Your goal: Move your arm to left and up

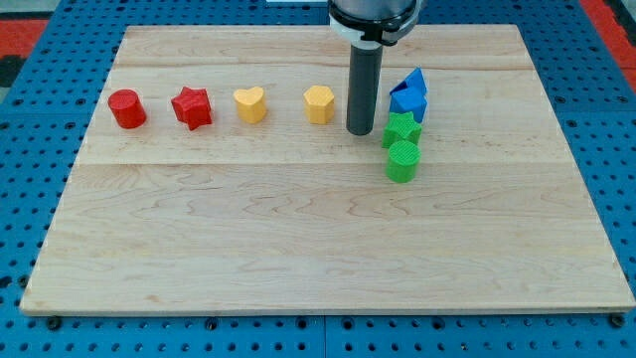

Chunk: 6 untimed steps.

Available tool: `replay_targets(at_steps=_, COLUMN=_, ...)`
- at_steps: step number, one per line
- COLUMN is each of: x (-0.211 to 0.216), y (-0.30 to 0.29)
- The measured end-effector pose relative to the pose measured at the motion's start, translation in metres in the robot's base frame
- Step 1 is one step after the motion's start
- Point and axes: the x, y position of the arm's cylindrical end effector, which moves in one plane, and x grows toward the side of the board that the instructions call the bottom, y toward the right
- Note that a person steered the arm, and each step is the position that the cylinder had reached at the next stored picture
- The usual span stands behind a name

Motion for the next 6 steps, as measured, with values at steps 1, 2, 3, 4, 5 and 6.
replay_targets(at_steps=1, x=0.003, y=0.0)
replay_targets(at_steps=2, x=0.032, y=-0.004)
replay_targets(at_steps=3, x=0.02, y=-0.056)
replay_targets(at_steps=4, x=0.012, y=-0.085)
replay_targets(at_steps=5, x=-0.017, y=-0.065)
replay_targets(at_steps=6, x=-0.05, y=-0.046)
